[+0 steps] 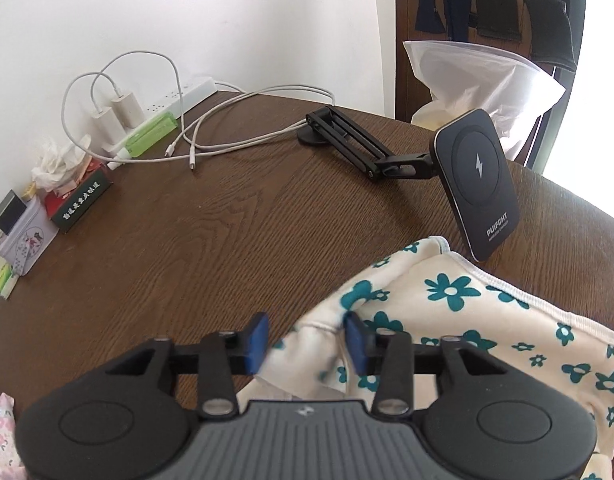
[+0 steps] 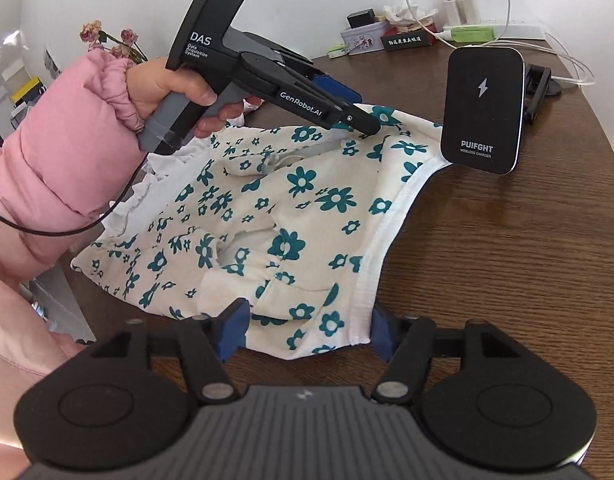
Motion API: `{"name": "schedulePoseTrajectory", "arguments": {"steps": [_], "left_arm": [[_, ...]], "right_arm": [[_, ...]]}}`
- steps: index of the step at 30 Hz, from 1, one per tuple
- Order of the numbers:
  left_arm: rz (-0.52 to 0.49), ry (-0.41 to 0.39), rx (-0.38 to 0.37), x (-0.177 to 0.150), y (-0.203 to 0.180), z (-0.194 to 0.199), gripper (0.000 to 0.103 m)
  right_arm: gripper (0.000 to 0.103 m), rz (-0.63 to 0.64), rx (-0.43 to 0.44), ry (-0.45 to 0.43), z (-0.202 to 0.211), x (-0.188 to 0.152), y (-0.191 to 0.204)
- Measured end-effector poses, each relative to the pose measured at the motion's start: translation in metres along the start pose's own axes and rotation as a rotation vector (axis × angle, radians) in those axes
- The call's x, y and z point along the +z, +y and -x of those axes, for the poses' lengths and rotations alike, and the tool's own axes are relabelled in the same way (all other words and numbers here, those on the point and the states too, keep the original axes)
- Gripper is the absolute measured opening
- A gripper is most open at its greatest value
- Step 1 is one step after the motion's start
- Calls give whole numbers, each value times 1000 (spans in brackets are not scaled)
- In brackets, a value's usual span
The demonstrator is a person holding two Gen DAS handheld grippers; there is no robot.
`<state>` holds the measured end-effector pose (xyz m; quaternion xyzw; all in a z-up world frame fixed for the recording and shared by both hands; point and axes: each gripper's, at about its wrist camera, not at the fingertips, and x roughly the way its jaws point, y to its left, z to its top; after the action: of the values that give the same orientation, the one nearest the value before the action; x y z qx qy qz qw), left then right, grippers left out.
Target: Fold clothes
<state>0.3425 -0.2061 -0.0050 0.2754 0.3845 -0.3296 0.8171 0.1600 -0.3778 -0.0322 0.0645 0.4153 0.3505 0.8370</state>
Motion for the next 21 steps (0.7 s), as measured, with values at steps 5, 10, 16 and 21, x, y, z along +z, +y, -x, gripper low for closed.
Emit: {"name": "schedulePoseTrajectory", "arguments": {"steps": [5,10,16,21], "left_arm": [[-21,-15,12,2,0,-6,10],[-42,-31,24,5,0,-12,17],[-33,-36,31,-12,1,2,63],[1,-31,30,-41,3,30,79]], "right_arm": [[11,-96,35,39,-3,0,-10],[9,-157,72,53,1,-8,-12],[38,-152,17,-49,28,3,-14],[45,-28,-54,-139,44,21,10]]}}
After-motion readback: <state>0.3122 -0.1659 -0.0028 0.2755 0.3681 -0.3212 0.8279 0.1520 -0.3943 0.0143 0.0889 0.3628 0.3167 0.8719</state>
